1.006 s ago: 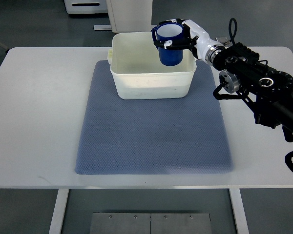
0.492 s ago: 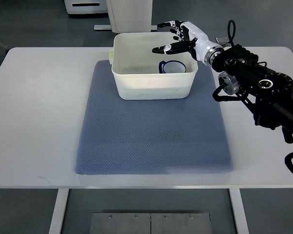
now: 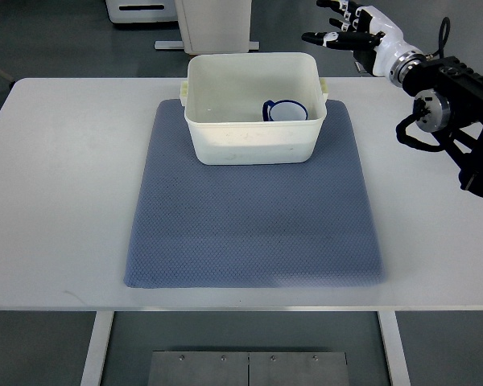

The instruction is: Place cup in box with right hand

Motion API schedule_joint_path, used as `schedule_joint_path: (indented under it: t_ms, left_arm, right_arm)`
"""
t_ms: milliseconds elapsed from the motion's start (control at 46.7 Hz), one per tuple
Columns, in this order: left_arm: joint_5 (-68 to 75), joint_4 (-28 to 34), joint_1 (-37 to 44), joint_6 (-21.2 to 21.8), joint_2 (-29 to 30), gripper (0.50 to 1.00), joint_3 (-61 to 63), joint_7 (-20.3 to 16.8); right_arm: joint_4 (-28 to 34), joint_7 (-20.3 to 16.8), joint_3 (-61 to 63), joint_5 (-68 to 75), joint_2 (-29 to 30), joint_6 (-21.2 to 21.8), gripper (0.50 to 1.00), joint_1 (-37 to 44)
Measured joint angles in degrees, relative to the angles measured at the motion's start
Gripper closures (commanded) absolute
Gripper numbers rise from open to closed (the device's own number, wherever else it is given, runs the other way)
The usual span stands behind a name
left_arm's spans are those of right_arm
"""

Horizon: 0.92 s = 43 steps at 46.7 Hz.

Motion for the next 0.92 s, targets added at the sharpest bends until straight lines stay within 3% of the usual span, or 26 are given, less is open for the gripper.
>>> schedule_joint_path:
  t_ms: [257,920]
  left_arm:
    - [0.00,0.00,-0.01,0.00,0.00,0.500,0.02,0.00]
    - [0.00,0.00,0.04,-0.03,0.00,0.500,0.02,-0.04]
  right_arm:
    - [-0.44,0.02,1.25,11.09,-4.17,-0.03,0.500,-4.63]
    - [-0.02,0.02,2.98,11.40,-4.73,0.01,0.500,-14.82]
